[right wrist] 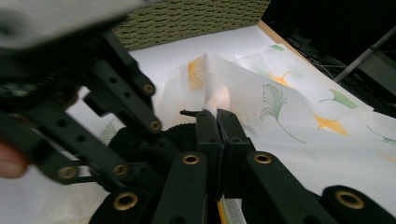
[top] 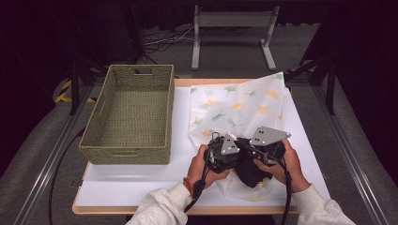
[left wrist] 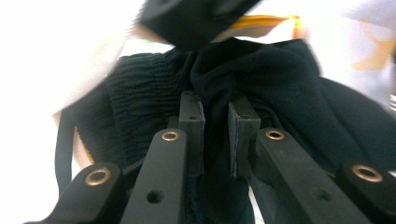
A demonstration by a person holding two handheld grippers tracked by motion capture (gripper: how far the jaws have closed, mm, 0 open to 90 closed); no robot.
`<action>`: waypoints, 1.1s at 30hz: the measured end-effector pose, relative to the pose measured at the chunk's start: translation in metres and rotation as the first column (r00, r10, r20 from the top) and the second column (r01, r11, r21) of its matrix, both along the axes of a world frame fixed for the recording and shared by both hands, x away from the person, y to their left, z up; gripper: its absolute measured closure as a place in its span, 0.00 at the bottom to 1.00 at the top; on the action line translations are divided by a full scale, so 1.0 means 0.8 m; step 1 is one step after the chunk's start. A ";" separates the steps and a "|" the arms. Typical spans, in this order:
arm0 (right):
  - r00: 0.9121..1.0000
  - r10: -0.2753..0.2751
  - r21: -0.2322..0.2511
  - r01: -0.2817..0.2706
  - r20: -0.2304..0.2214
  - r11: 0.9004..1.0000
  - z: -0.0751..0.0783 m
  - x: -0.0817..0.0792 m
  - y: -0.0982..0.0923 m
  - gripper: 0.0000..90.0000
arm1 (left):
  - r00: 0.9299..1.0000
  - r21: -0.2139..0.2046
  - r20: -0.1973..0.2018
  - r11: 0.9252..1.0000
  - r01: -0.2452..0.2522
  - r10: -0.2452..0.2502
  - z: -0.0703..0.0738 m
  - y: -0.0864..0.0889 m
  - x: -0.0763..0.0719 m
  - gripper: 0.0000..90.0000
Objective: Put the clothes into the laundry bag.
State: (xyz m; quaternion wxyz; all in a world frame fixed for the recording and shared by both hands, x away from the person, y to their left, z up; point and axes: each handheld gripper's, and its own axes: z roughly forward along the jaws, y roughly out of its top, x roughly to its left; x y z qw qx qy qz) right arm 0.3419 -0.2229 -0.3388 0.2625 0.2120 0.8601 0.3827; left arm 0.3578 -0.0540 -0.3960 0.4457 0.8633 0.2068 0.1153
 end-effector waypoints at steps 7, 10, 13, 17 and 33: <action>1.000 0.007 -0.002 -0.007 -0.008 1.000 -0.002 -0.001 0.000 0.99 | 0.999 -0.029 -0.023 0.999 -0.032 0.031 -0.007 -0.003 0.010 0.87; 1.000 0.000 -0.002 0.000 -0.005 1.000 -0.002 0.000 -0.003 0.99 | 0.999 -0.052 -0.031 0.999 -0.013 0.011 -0.006 0.001 0.008 0.85; 1.000 -0.015 0.003 0.015 -0.006 1.000 -0.001 0.002 -0.007 0.99 | 1.000 -0.061 -0.016 0.998 0.009 -0.010 -0.002 0.007 0.002 0.79; 1.000 -0.025 0.007 0.025 -0.002 1.000 -0.001 0.003 -0.012 0.99 | 0.999 -0.058 0.003 0.997 0.046 -0.046 0.012 0.023 -0.012 0.71; 1.000 -0.021 0.002 0.021 -0.009 1.000 -0.003 0.005 -0.008 0.99 | 0.985 0.070 -0.016 0.982 0.174 -0.174 0.014 0.018 -0.065 0.88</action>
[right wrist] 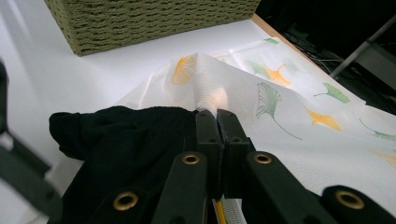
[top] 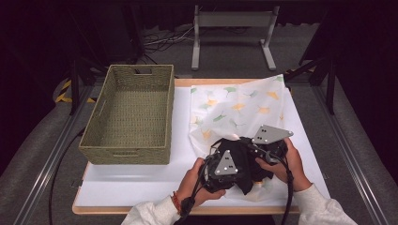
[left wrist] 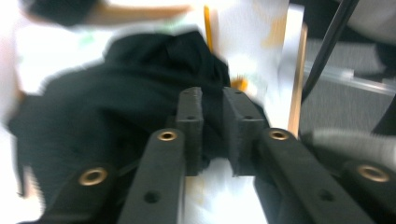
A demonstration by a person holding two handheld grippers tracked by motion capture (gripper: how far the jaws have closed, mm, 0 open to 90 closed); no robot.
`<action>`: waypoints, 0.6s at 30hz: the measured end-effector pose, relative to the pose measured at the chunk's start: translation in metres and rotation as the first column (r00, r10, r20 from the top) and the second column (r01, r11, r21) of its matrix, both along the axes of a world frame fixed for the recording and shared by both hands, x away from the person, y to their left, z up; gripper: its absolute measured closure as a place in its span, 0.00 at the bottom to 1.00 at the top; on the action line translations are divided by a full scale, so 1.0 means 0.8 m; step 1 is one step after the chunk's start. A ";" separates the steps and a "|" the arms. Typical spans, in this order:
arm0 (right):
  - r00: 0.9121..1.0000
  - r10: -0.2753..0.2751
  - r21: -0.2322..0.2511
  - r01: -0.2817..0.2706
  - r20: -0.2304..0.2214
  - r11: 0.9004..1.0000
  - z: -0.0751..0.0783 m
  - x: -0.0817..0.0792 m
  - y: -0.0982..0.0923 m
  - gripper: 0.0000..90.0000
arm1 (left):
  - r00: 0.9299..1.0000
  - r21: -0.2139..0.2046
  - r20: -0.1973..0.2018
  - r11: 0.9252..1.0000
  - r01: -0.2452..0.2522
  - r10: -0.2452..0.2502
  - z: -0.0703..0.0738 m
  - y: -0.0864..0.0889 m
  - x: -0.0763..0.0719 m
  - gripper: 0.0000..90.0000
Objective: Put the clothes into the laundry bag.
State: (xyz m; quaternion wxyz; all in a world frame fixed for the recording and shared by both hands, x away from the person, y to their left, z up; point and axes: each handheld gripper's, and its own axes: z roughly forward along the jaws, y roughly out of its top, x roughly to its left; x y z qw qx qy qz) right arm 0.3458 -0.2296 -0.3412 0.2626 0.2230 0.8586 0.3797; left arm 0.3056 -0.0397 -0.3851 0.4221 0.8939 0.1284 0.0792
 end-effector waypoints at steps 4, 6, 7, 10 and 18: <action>1.000 0.006 -0.006 -0.006 -0.002 1.000 -0.001 -0.001 0.003 0.99 | 0.999 0.041 -0.001 0.998 -0.042 0.042 -0.017 -0.015 0.012 0.94; 1.000 0.007 -0.007 -0.007 -0.007 1.000 0.000 -0.002 0.004 0.99 | 0.997 0.029 -0.006 0.997 -0.073 0.073 -0.023 -0.022 0.020 0.96; 1.000 0.008 -0.009 -0.008 -0.004 1.000 0.000 -0.002 0.004 0.99 | 0.996 0.029 -0.005 0.996 -0.084 0.084 -0.026 -0.026 0.024 0.98; 1.000 0.008 -0.007 -0.008 -0.005 1.000 0.002 -0.003 0.002 0.99 | 0.993 0.026 0.023 0.993 -0.114 0.113 -0.031 -0.036 0.033 0.99; 0.999 -0.009 -0.029 0.007 -0.040 1.000 0.000 -0.004 -0.002 0.99 | 0.970 -0.076 0.065 0.971 -0.228 0.233 -0.033 -0.040 0.063 0.99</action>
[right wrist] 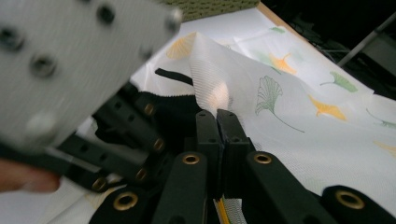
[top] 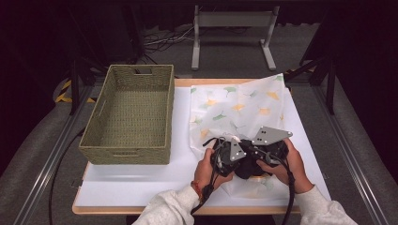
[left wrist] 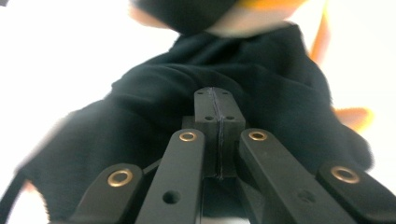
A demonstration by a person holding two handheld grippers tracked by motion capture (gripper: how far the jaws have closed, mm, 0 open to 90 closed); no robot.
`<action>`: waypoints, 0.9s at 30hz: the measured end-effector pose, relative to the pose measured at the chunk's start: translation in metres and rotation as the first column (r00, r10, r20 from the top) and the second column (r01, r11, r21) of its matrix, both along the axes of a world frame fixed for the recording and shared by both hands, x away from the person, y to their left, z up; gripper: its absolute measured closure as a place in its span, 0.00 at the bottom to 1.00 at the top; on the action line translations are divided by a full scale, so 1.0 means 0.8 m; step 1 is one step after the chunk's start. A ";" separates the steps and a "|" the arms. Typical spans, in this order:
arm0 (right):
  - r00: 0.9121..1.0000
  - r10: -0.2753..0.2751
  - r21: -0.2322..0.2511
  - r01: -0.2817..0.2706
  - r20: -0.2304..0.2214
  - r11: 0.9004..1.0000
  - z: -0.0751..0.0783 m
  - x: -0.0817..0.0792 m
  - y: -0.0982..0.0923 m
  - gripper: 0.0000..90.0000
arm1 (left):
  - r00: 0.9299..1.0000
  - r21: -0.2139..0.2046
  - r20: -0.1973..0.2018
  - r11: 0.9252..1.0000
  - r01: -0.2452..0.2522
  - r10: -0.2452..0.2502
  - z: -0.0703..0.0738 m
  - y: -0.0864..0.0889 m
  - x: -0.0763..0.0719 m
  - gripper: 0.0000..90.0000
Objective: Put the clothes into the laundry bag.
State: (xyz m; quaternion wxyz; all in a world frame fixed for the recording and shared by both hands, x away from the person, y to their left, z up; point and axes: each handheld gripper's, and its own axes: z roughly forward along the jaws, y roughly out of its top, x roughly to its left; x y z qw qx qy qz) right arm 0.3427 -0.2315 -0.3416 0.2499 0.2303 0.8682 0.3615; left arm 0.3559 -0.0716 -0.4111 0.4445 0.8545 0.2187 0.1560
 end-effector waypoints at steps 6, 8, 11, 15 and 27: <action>1.000 0.005 -0.008 -0.005 -0.020 1.000 -0.004 0.000 0.000 0.99 | 0.999 -0.031 -0.012 0.999 -0.039 0.038 0.002 0.007 0.018 0.99; 1.000 0.011 -0.012 -0.011 -0.025 1.000 -0.005 0.000 0.002 0.99 | 0.999 -0.043 -0.029 0.998 -0.034 0.033 0.004 0.009 0.025 0.99; 0.999 0.013 -0.017 -0.013 -0.031 1.000 -0.007 0.000 0.002 0.99 | 0.999 -0.051 -0.039 0.999 -0.009 0.007 0.010 0.015 0.023 0.99; 0.999 0.014 -0.009 -0.014 -0.032 1.000 -0.006 -0.001 -0.001 0.99 | 0.999 -0.055 -0.043 0.998 0.026 -0.028 0.019 0.029 0.016 0.97; 1.000 0.008 -0.010 -0.009 -0.022 1.000 -0.003 -0.003 0.000 0.99 | 0.997 -0.020 -0.003 0.997 0.077 -0.077 0.054 0.087 -0.023 0.89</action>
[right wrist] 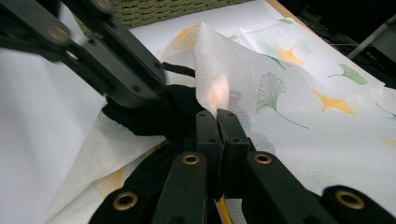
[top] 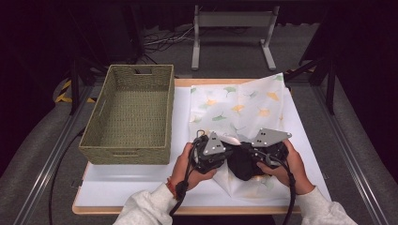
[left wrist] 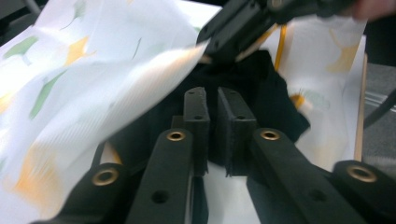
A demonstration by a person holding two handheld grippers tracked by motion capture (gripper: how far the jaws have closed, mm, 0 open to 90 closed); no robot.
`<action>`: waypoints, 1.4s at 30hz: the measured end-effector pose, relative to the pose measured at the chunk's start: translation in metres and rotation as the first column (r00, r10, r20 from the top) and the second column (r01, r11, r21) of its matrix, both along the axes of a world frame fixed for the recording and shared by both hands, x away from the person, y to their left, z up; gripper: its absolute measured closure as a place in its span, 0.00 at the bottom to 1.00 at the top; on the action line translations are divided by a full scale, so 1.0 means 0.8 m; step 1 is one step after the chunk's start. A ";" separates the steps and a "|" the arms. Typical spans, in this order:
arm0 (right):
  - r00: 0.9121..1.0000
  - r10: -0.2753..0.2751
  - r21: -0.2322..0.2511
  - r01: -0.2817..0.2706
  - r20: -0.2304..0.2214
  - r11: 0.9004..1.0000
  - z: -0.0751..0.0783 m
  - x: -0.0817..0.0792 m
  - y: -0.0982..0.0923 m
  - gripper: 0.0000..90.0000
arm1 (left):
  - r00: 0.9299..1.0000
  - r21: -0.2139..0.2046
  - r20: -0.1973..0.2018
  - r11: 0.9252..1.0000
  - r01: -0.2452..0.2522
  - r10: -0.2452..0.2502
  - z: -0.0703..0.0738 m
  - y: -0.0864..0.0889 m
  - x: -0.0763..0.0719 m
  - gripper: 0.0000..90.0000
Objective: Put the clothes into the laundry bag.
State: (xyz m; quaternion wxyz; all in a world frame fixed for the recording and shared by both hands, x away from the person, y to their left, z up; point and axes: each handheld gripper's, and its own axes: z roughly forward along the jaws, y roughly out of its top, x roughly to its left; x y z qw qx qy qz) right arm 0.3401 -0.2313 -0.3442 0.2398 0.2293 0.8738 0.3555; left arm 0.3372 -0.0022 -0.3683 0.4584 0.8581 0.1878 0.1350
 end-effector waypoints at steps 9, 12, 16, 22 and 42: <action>1.000 -0.001 0.000 0.001 0.004 1.000 0.000 0.000 0.003 0.99 | 0.992 0.087 -0.072 0.991 -0.100 0.107 -0.050 0.029 0.014 0.47; 1.000 0.004 0.000 -0.004 0.003 1.000 -0.001 0.001 0.003 0.99 | 0.989 0.102 -0.091 0.989 -0.103 0.112 -0.059 0.027 0.019 0.38; 1.000 0.008 -0.002 -0.008 -0.001 1.000 -0.003 0.002 0.004 0.99 | 0.990 0.129 -0.099 0.988 -0.084 0.097 -0.067 0.018 0.023 0.36; 1.000 0.012 -0.006 -0.012 0.003 1.000 -0.006 0.000 0.007 0.99 | 0.990 0.132 -0.103 0.987 -0.087 0.101 -0.076 0.014 0.035 0.73; 0.999 0.003 0.030 -0.005 0.045 1.000 0.007 0.000 0.012 0.99 | 0.999 0.055 0.013 0.998 0.037 -0.037 -0.005 -0.027 0.018 0.92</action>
